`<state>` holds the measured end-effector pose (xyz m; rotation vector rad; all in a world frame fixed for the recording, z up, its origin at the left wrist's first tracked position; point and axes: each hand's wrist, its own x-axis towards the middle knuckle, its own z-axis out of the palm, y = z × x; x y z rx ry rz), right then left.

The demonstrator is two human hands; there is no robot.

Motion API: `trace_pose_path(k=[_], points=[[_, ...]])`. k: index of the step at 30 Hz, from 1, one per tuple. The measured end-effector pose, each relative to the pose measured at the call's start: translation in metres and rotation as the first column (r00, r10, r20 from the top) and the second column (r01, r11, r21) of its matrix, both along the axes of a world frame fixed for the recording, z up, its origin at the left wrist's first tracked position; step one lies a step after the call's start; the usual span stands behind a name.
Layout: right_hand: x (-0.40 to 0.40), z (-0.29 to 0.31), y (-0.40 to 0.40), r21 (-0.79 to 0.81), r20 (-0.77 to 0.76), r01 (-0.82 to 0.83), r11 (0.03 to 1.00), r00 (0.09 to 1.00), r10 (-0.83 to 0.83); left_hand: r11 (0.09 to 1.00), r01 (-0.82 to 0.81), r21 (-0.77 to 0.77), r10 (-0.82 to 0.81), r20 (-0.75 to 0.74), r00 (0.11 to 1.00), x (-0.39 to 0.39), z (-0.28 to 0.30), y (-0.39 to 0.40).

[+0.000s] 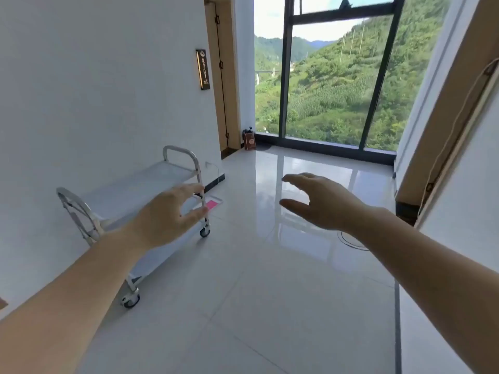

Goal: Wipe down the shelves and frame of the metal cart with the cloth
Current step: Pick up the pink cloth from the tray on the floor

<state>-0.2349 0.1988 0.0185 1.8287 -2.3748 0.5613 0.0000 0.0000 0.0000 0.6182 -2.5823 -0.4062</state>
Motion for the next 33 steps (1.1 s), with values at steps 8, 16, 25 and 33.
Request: trace_pose_path(k=[8, 16, 25, 33], points=[[-0.077, -0.048, -0.058, 0.094, -0.022, 0.111, 0.989, 0.994, -0.109, 0.995, 0.104, 0.011, -0.105, 0.109, 0.988, -0.088, -0.056, -0.096], [-0.163, -0.077, -0.104, 0.140, -0.012, 0.165, 0.976, 0.986, -0.165, 0.988, 0.134, 0.071, -0.146, 0.191, 0.971, -0.177, -0.093, -0.163], [-0.309, -0.105, -0.184, 0.135, 0.012, 0.036, 0.990, 0.999, -0.038, 0.990, 0.030, 0.134, -0.056, 0.196, 0.979, -0.303, -0.117, -0.212], [-0.432, -0.110, -0.263, 0.125, 0.072, -0.116, 0.985, 0.992, 0.108, 0.976, -0.120, 0.181, 0.081, 0.207, 0.975, -0.390, -0.127, -0.250]])
